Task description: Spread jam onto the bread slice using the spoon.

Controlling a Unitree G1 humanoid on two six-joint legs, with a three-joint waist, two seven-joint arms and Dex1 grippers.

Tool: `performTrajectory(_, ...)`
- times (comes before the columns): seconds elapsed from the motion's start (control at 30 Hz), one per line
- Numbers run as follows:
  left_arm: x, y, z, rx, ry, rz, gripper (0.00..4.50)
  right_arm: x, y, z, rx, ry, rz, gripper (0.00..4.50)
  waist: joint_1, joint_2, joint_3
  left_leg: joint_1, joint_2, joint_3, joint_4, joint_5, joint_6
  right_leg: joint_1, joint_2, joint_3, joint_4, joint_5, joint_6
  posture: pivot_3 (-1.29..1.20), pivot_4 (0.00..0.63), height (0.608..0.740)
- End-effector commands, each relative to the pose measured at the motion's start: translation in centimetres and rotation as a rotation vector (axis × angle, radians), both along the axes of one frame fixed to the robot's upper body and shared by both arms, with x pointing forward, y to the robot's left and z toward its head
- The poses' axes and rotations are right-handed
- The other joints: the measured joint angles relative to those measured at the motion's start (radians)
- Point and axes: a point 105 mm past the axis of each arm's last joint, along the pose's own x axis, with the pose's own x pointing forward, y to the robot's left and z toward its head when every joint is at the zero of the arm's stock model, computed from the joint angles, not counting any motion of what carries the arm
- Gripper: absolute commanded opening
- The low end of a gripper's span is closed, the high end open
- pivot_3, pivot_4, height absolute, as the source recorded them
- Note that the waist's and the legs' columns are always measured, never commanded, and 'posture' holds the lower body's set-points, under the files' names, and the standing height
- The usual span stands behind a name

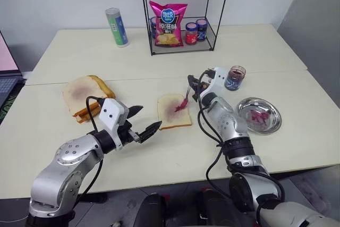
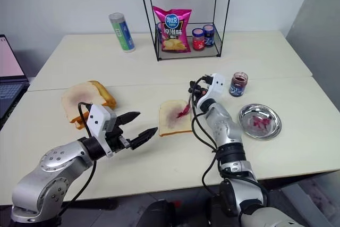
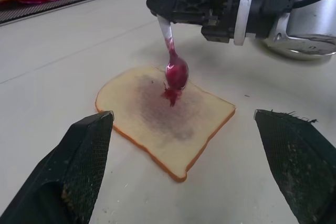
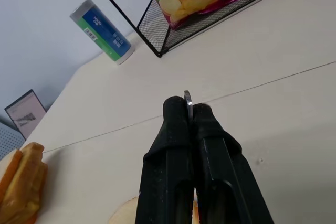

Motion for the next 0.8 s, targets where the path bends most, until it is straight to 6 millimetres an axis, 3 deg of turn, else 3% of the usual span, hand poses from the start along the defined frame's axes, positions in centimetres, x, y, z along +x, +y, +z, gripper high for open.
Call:
performTrajectory(0.03, 0.1, -0.1, 0.8, 0.010, -0.041, -0.018, 4.50, -0.1, 0.8, 4.8, 0.085, -0.111, 0.029, 0.08, -0.002, 0.000, 0.000, 0.000, 0.000, 0.000, 0.000, 0.000, 0.000, 0.000, 0.000, 0.000, 0.000, 0.000, 0.000, 0.00, 0.150, 0.740)
performTrajectory(0.2, 0.3, 0.1, 1.0, 0.015, -0.051, -0.014, 4.50, -1.0, 3.5, 6.4, 0.213, -0.089, 0.132, 0.08, -0.005, 0.000, 0.000, 0.000, 0.001, 0.000, -0.002, 0.000, 0.000, -0.001, 0.001, 0.000, 0.000, 0.000, 0.000, 0.00, 0.150, 0.740)
performTrajectory(0.4, -0.1, 0.1, 1.0, 0.017, -0.050, -0.011, 4.50, -1.0, 4.9, 3.9, 0.215, -0.009, 0.160, 0.08, -0.002, 0.000, 0.000, 0.000, 0.001, 0.001, -0.002, 0.000, 0.000, -0.001, 0.000, 0.001, 0.000, 0.000, -0.001, 0.00, 0.150, 0.740)
performTrajectory(0.6, -0.2, 0.0, 0.9, 0.015, -0.048, -0.007, 4.50, -0.6, 3.8, 0.2, 0.137, 0.048, 0.132, 0.08, -0.003, 0.000, 0.000, 0.000, 0.001, 0.001, -0.003, 0.000, 0.000, -0.001, 0.001, 0.001, 0.000, 0.000, -0.001, 0.00, 0.150, 0.740)
performTrajectory(0.8, 0.2, -0.4, 0.9, 0.014, -0.048, -0.028, 4.50, -0.4, 1.6, 0.3, 0.054, 0.002, 0.098, 0.08, -0.002, 0.000, 0.000, 0.000, 0.001, 0.001, -0.002, 0.000, 0.000, -0.001, 0.000, 0.001, 0.000, 0.000, -0.001, 0.00, 0.150, 0.740)
